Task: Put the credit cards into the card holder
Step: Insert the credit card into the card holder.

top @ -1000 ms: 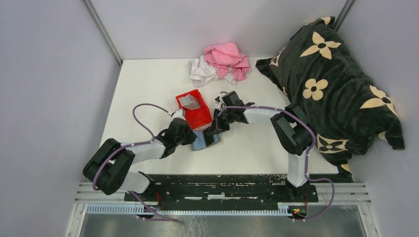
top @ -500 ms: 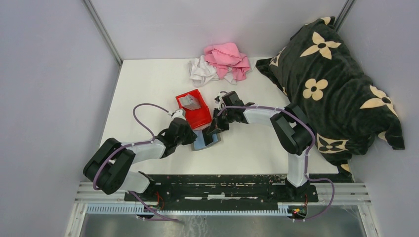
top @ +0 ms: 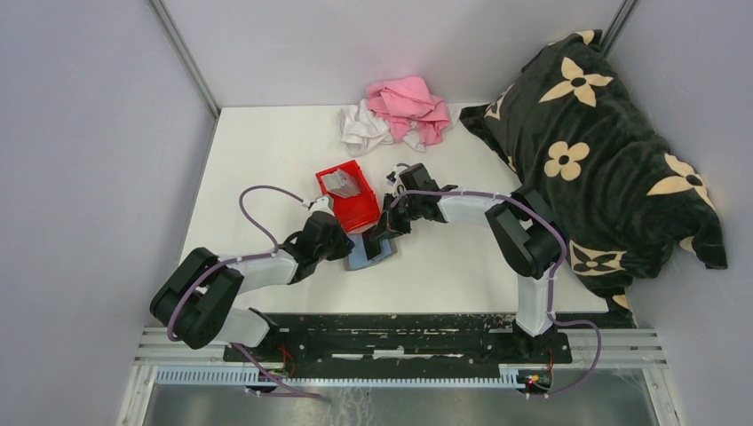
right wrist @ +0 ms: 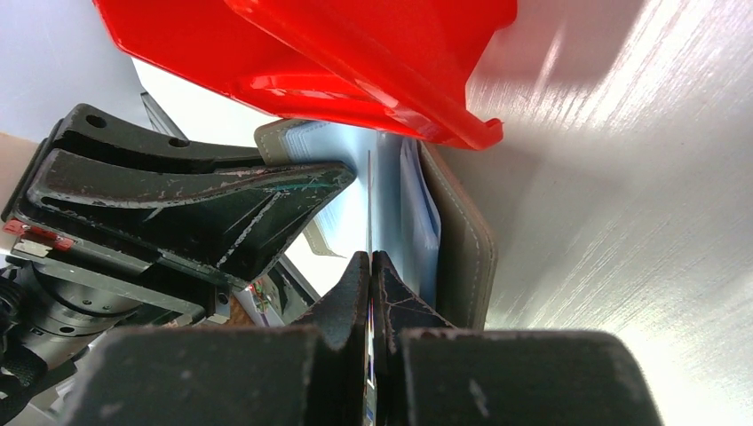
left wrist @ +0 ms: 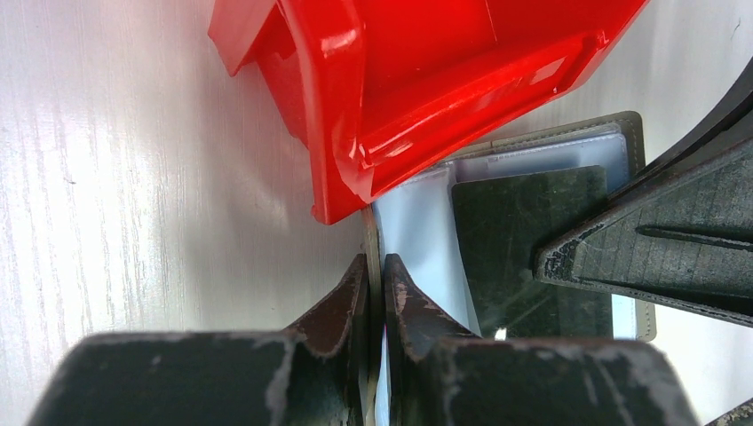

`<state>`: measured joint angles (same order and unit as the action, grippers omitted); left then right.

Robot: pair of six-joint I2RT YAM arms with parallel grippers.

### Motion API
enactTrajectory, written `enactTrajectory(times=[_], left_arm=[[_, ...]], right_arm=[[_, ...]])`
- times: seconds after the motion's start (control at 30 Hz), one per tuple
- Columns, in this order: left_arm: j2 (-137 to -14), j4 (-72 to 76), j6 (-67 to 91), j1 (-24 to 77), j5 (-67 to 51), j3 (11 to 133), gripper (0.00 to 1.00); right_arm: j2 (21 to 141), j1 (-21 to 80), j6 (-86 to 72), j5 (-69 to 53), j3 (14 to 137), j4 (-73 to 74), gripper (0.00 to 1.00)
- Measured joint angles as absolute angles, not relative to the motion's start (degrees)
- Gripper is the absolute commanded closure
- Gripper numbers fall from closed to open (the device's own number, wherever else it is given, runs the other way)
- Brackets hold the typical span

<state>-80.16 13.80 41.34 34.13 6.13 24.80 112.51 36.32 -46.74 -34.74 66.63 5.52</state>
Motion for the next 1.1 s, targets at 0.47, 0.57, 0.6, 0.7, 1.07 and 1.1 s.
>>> enactTrajectory(times=[0.47, 0.57, 0.6, 0.7, 1.07, 1.1], left_arm=[[-80.1, 13.9, 41.4, 34.1, 6.0, 24.7, 0.97], [-80.1, 14.0, 41.4, 34.1, 6.0, 24.7, 0.97], [-80.1, 14.1, 41.4, 34.1, 6.0, 24.6, 0.97], [-80.0, 14.4, 41.4, 34.1, 6.0, 24.3, 0.97], [-79.7, 14.9, 41.5, 34.1, 5.9, 23.9, 0.97], [-79.6, 14.9, 41.5, 34.1, 5.9, 23.8, 0.97]], right_arm=[[112.5, 36.4, -48.2, -33.4, 64.9, 4.1, 0.99], [112.5, 36.4, -48.2, -33.4, 64.9, 4.1, 0.99], [112.5, 36.4, -48.2, -33.4, 64.9, 4.1, 0.99], [112.5, 36.6, -48.3, -33.3, 64.9, 4.1, 0.99], [112.5, 36.9, -48.5, -32.4, 64.5, 3.9, 0.99], [112.5, 37.0, -48.7, -32.4, 64.2, 3.7, 0.99]])
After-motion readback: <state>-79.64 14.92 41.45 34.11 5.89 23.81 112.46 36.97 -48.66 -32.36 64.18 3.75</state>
